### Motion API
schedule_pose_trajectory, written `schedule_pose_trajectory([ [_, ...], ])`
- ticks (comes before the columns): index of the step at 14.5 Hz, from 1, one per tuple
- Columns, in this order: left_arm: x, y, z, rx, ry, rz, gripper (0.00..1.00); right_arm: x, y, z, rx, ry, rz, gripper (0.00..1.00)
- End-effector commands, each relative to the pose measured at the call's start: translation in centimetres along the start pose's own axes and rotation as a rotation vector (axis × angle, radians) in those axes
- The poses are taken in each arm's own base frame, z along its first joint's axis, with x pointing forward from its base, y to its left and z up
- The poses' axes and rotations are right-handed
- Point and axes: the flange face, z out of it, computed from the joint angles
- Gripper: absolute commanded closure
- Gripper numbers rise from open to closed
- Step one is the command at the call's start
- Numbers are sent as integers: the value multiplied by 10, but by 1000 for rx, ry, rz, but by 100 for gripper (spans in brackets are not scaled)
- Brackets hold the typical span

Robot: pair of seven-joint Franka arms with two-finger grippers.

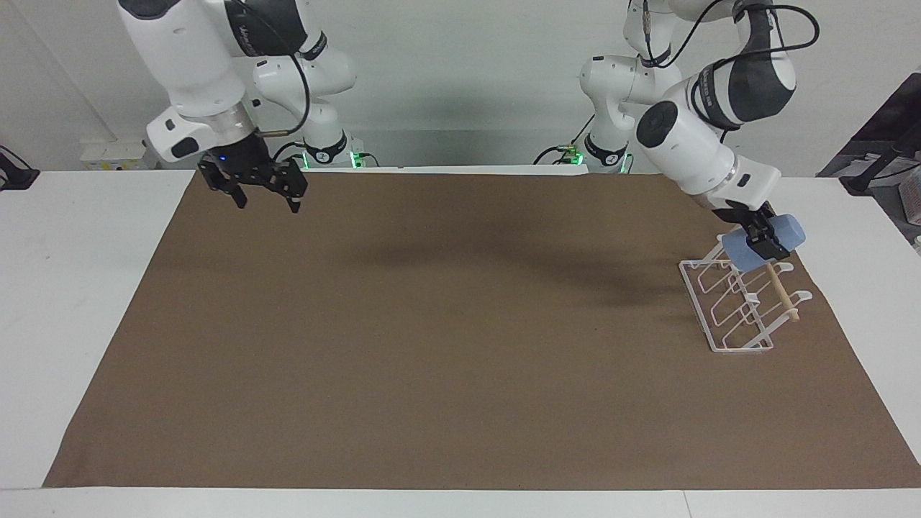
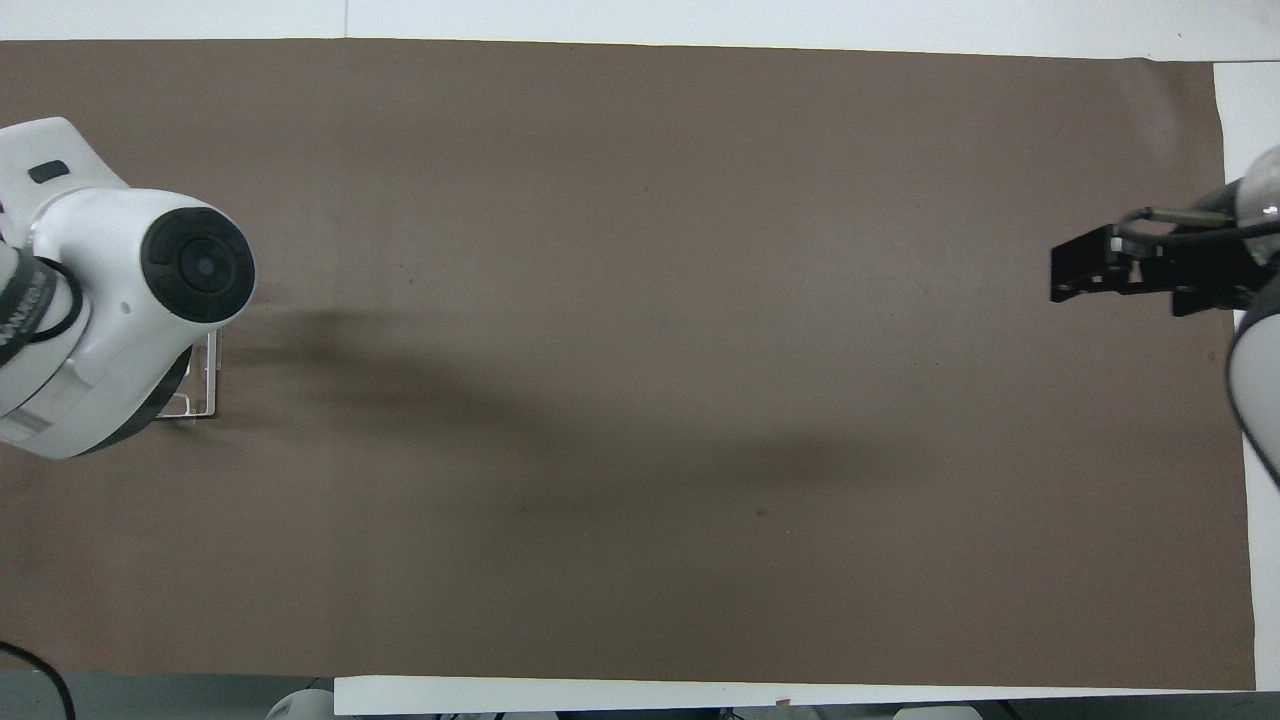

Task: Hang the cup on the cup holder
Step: 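Lower the cup onto a holder peg with the left gripper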

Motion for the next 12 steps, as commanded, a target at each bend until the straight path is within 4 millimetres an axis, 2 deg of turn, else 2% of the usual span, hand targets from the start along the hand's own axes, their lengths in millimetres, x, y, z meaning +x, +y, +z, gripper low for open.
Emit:
schedule_pose_trajectory([
  [1,-8,11,20,-17,130,43,62,2,23,-8,-50,-39,-27,1],
  [2,-11,15,24,-35,161,64,62,3,34,-7,-40,-40,-21,1],
  [3,-16,24,27,-48,189,84,62,0,25,-9,-40,-32,-57,1],
  [5,-29,45,31,-54,203,94,62,1,29,-7,-41,-38,-57,1],
  [8,-51,40,40,-23,212,133,62,-1,15,-6,-42,-45,-76,1],
  [12,-62,36,44,-14,212,123,62,-5,13,0,-32,-62,-89,1],
])
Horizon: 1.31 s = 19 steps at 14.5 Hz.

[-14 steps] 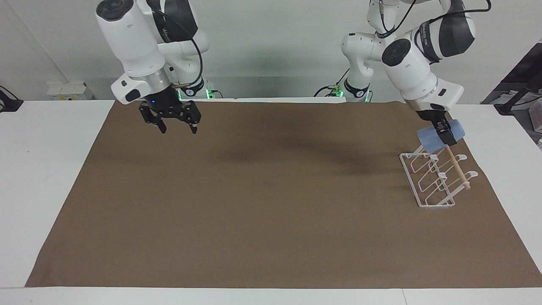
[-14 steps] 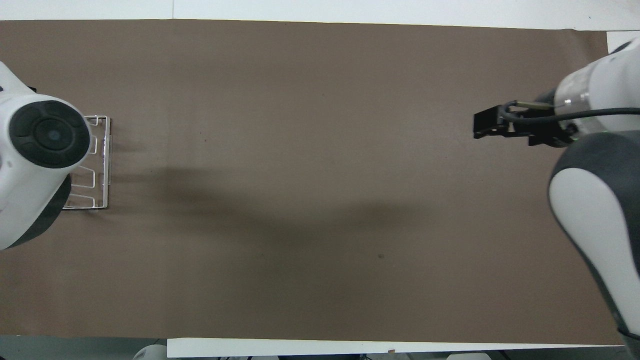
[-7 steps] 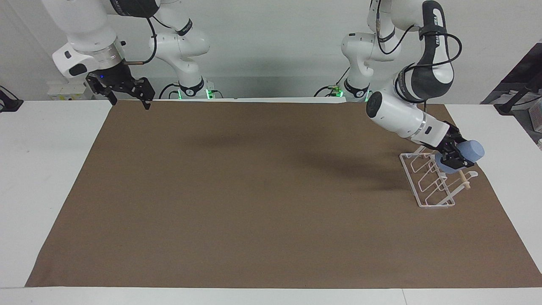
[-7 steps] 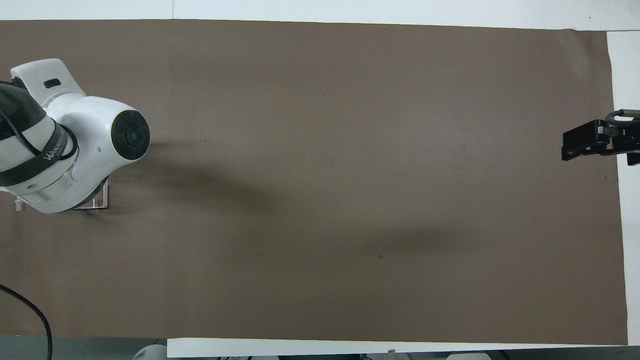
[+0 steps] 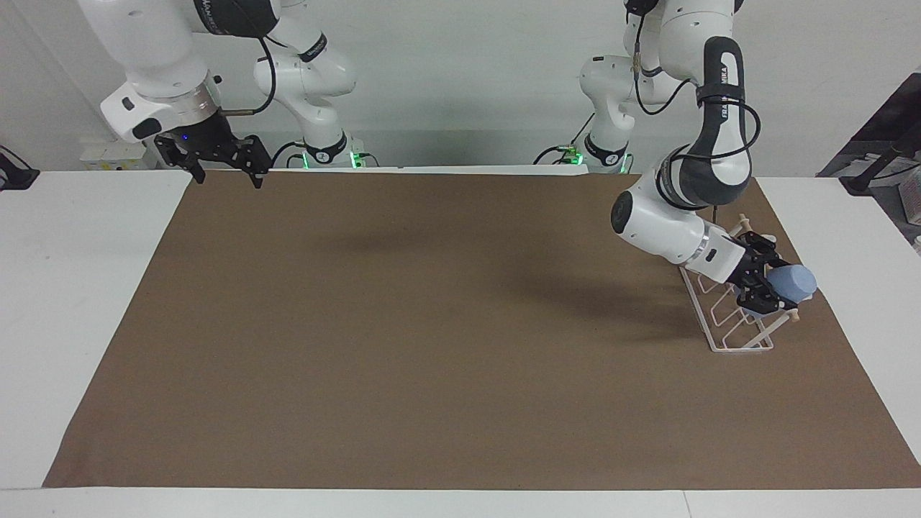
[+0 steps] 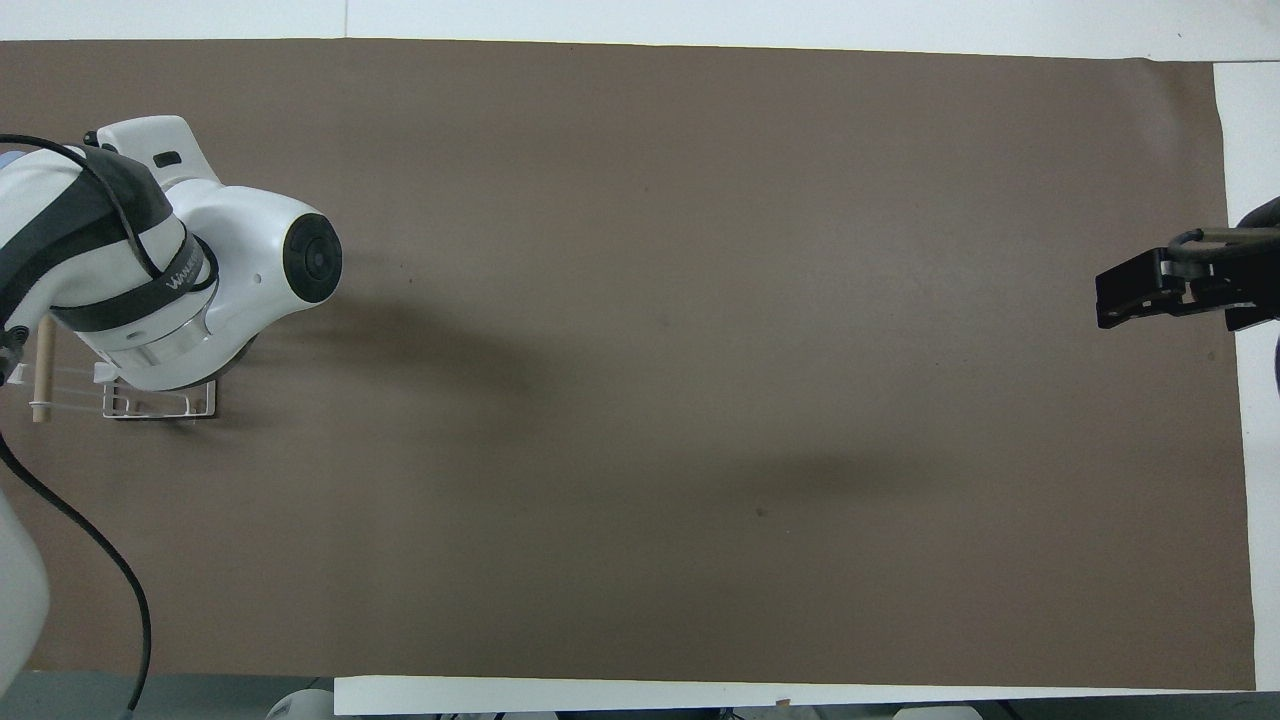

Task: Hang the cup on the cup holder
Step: 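Lower the cup onto a holder peg with the left gripper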

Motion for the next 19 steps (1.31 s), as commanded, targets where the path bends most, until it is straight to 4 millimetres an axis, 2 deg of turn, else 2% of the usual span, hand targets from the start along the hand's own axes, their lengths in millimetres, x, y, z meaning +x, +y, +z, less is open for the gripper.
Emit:
schedule_pose_trajectory([
  [1,-1,-1,-3,3,24,-17,62,-3,4,1,2,-9,-11,1],
  [3,-2,-1,-2,-4,16,-28,62,-3,4,1,2,-9,-11,1],
  [8,-29,3,4,-13,-16,-28,62,-3,3,2,2,-10,-11,1],
  [12,-31,2,5,-20,-35,-32,57,-3,3,2,2,-10,-13,1],
  [13,-32,2,5,-14,-50,-34,45,-3,3,2,2,-10,-11,1],
  [15,-34,3,1,-16,-55,-21,0,-3,4,2,2,-10,-11,1],
  [19,-31,2,-5,2,-110,-5,0,-3,3,2,2,-10,-11,1],
])
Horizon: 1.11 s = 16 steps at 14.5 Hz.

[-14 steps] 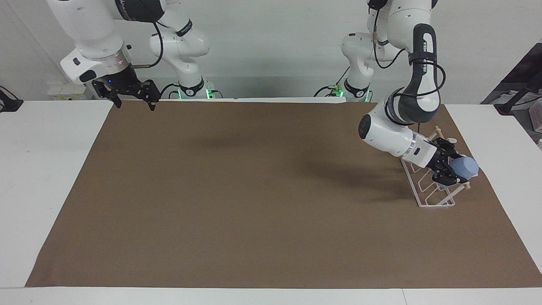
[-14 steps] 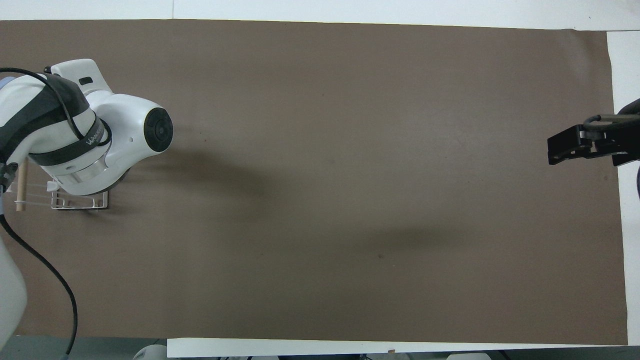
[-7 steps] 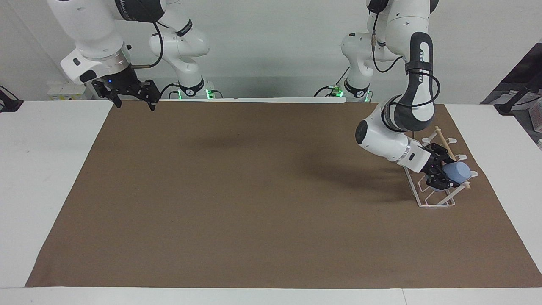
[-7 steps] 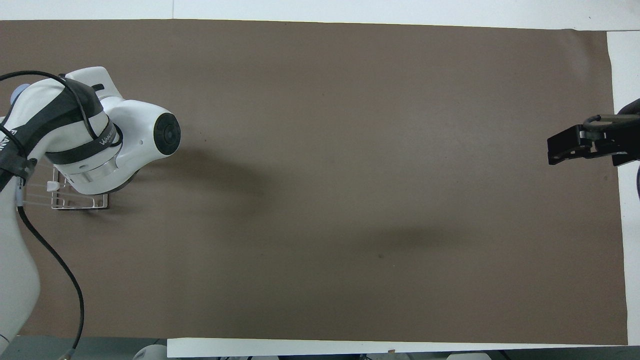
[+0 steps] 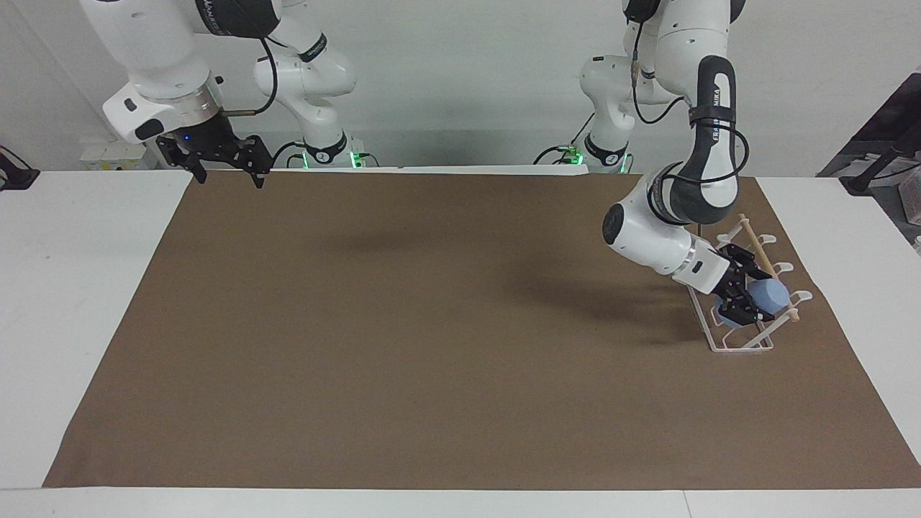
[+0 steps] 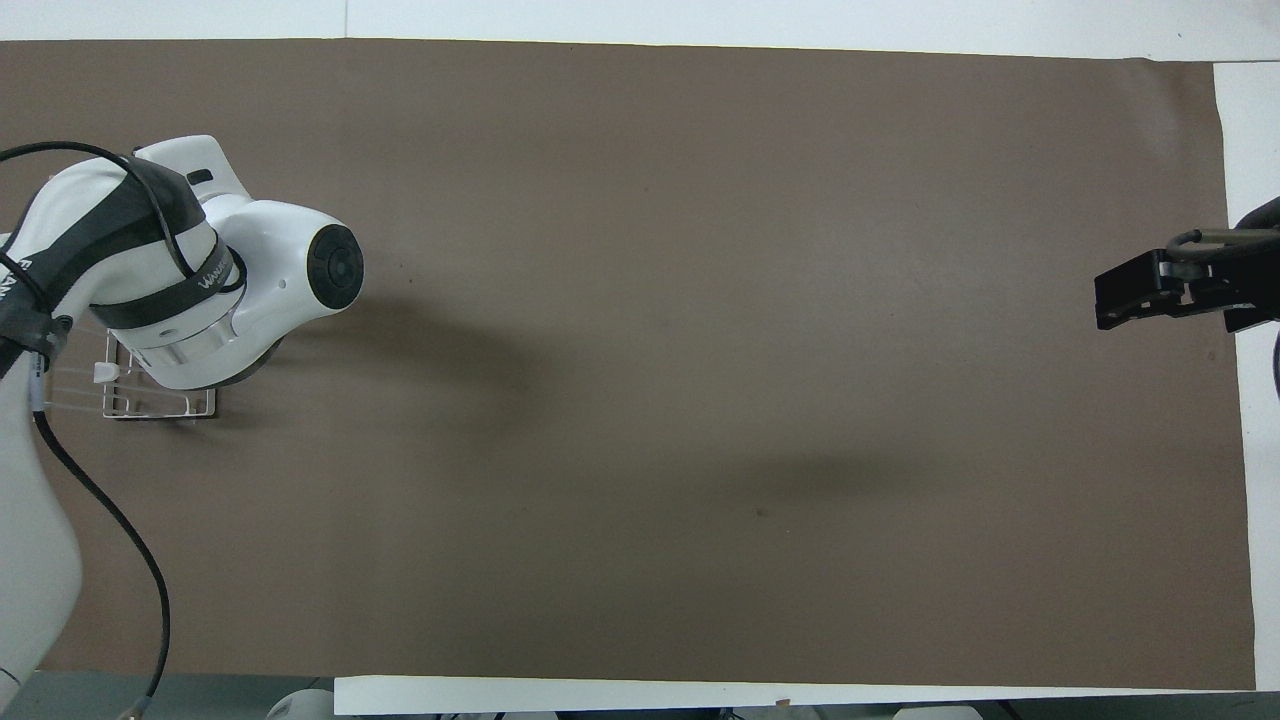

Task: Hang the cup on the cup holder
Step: 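Lower the cup onto a holder peg with the left gripper, then open the left gripper and draw it back from the cup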

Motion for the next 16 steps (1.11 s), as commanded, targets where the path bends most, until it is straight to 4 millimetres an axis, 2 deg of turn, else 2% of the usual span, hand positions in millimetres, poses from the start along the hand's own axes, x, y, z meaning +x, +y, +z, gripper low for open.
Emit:
schedule_pose_trajectory([
  [1,7,-2,-9,8,-74,47,0,-3,3,1,2,-9,-12,1],
  [5,45,4,-24,14,-208,87,0,-3,3,1,2,-7,-12,1],
  [8,95,17,-46,-13,-383,85,0,-3,3,1,2,-9,-14,1],
  [10,122,19,-53,-20,-412,99,0,-3,3,1,2,-9,-12,1],
  [12,132,17,-54,-28,-444,125,0,-3,3,1,2,-9,-12,1],
  [14,148,14,-64,-70,-548,157,0,-3,3,1,2,-9,-11,1],
  [15,157,8,-70,-85,-617,170,0,-3,3,1,2,-9,-12,1],
  [16,167,-1,-66,-103,-699,203,0,-3,3,1,2,-9,-14,1],
])
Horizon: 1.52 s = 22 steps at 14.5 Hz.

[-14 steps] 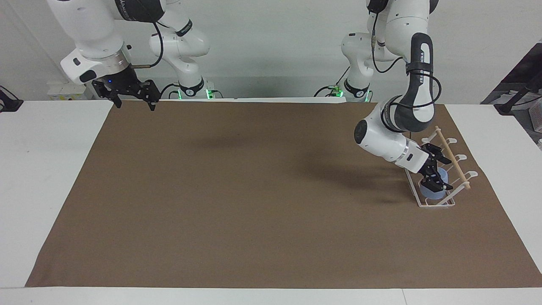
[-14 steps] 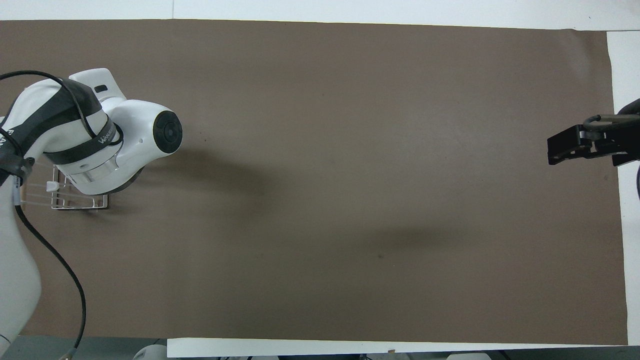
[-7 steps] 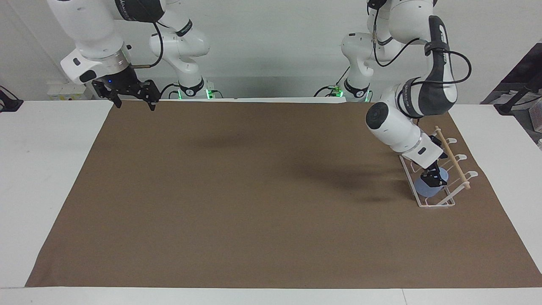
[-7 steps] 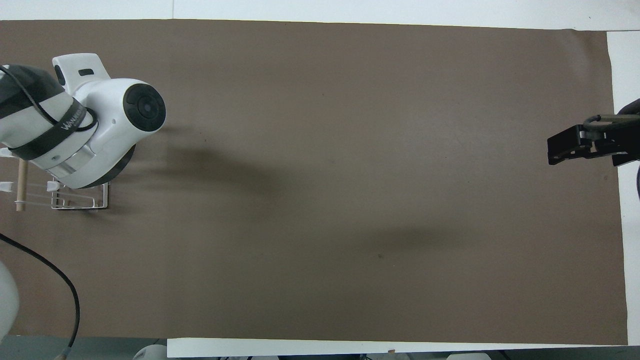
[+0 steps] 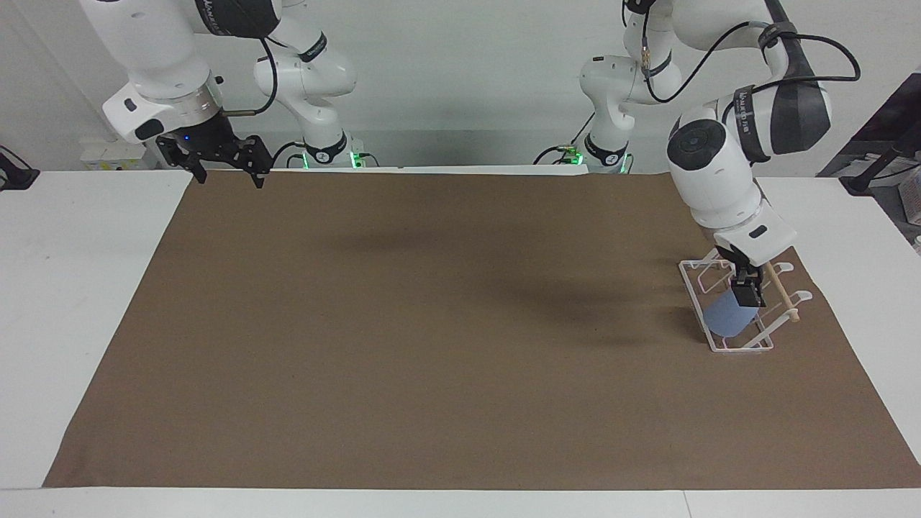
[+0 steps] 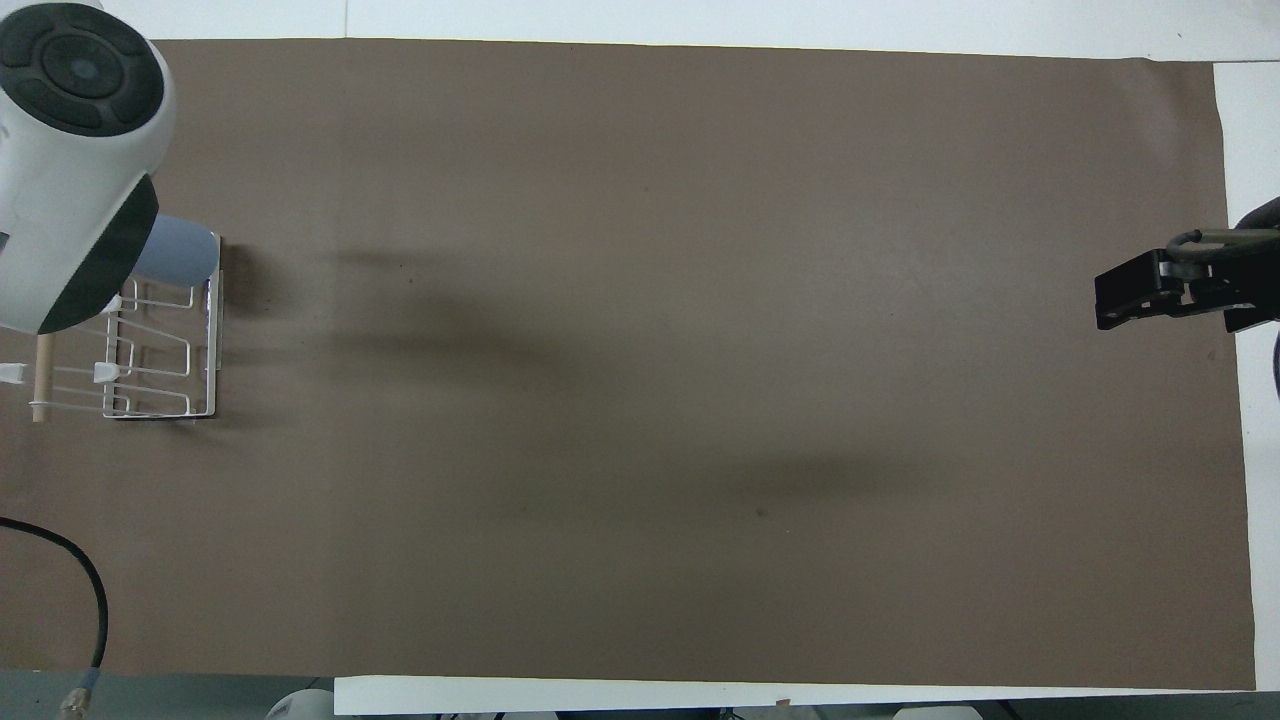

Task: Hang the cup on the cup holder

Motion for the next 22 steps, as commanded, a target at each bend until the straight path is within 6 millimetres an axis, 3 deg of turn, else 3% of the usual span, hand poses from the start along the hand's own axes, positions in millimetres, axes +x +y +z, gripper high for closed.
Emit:
schedule_pose_trajectory([
  [1,20,-26,-19,-56,-191,99,0,-3,3,1,2,-9,-12,1],
  [5,21,-45,-27,-120,-366,290,0,-3,3,1,2,-9,-12,1],
  [8,23,-61,-22,-158,-453,606,0,-3,3,1,2,-7,-14,1],
  [11,25,-72,-24,-197,-473,837,0,-3,3,1,2,-9,-12,1],
  [14,39,-84,-18,-290,-508,971,0,-3,3,1,2,-9,-12,1],
  [18,66,-105,-18,-362,-505,981,0,-3,3,1,2,-9,-14,1],
  [22,81,-109,-33,-386,-455,960,0,-3,3,1,2,-9,-11,1],
])
